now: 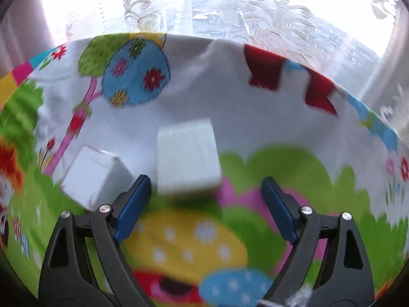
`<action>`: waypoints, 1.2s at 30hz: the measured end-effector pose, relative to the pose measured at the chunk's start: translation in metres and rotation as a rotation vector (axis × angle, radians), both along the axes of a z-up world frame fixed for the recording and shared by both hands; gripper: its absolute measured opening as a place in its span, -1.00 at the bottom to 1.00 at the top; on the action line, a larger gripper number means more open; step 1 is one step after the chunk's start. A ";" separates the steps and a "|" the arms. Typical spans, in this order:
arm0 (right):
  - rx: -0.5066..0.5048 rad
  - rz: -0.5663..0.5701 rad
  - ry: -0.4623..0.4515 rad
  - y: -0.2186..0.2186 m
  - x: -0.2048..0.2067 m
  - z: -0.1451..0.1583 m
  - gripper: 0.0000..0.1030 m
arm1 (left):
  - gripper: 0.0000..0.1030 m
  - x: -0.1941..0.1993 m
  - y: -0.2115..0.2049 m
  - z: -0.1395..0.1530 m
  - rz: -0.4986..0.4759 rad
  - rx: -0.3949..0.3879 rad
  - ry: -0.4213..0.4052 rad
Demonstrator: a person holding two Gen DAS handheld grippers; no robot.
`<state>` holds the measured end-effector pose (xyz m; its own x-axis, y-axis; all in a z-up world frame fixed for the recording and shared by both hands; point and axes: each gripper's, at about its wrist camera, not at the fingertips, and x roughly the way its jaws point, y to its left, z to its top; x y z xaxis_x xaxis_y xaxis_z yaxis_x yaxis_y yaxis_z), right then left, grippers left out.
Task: Organize rigid objects
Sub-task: 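Grasp a small white cube box with the right tool, then grasp the other small white cube box with the left tool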
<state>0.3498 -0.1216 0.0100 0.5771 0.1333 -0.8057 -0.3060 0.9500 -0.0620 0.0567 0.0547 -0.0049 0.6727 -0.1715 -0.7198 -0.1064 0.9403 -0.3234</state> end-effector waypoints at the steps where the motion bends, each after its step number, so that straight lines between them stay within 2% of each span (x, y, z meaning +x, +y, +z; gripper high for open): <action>1: 0.006 0.001 0.003 0.001 0.005 0.000 0.74 | 1.00 -0.001 0.003 0.000 0.001 -0.020 -0.008; 2: 0.017 0.004 0.007 0.001 0.006 0.000 0.48 | 1.00 -0.002 0.006 0.000 0.003 -0.045 -0.018; 3: 0.026 0.023 -0.007 0.000 0.002 0.002 0.06 | 1.00 -0.002 0.008 0.001 0.005 -0.060 -0.024; 4: 0.013 0.051 -0.018 0.001 -0.006 0.006 -0.16 | 1.00 -0.003 0.010 0.001 0.007 -0.073 -0.029; 7: 0.063 0.137 0.033 -0.014 -0.048 0.013 -0.16 | 1.00 -0.001 0.007 0.002 0.008 -0.057 -0.021; 10: 0.022 0.143 0.013 -0.052 -0.123 0.014 -0.16 | 1.00 0.002 0.003 0.003 0.006 -0.020 -0.004; 13: -0.002 0.088 -0.017 -0.096 -0.181 0.017 -0.16 | 1.00 0.006 -0.004 0.004 -0.001 0.044 0.026; 16: 0.020 0.011 -0.028 -0.132 -0.223 0.018 -0.16 | 1.00 0.025 -0.024 0.003 0.020 0.173 0.102; 18: 0.015 -0.013 -0.030 -0.138 -0.238 0.020 -0.16 | 1.00 0.053 -0.043 0.004 -0.015 0.211 0.153; 21: 0.004 -0.031 -0.034 -0.139 -0.244 0.022 -0.16 | 1.00 0.108 -0.070 0.005 -0.051 0.222 0.208; 23: -0.014 -0.037 -0.038 -0.140 -0.242 0.018 -0.17 | 1.00 0.155 -0.088 0.004 -0.079 0.230 0.205; 27: -0.010 -0.039 -0.035 -0.141 -0.239 0.017 -0.16 | 1.00 0.232 -0.102 0.001 -0.049 0.269 0.198; 29: -0.006 -0.040 -0.033 -0.140 -0.238 0.017 -0.16 | 1.00 0.260 -0.100 0.000 -0.023 0.252 0.202; 31: -0.013 -0.039 -0.034 -0.139 -0.239 0.017 -0.16 | 0.99 0.271 -0.097 -0.001 0.000 0.253 0.189; 32: -0.014 -0.038 -0.035 -0.139 -0.239 0.017 -0.16 | 0.73 0.269 -0.096 -0.001 0.005 0.253 0.169; 33: -0.010 -0.038 -0.033 -0.140 -0.239 0.017 -0.16 | -0.25 0.260 -0.098 0.004 -0.003 0.258 0.127; 34: -0.004 -0.038 -0.031 -0.141 -0.239 0.017 -0.16 | -0.22 0.250 -0.100 0.008 -0.020 0.252 0.119; 36: -0.001 -0.037 -0.030 -0.141 -0.238 0.017 -0.16 | -0.22 0.224 -0.104 0.011 -0.079 0.182 0.109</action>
<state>0.1116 -0.2630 0.0269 0.6052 0.1108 -0.7883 -0.2684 0.9607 -0.0711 0.2808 -0.0492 0.0061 0.5786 -0.0811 -0.8116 -0.0550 0.9889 -0.1380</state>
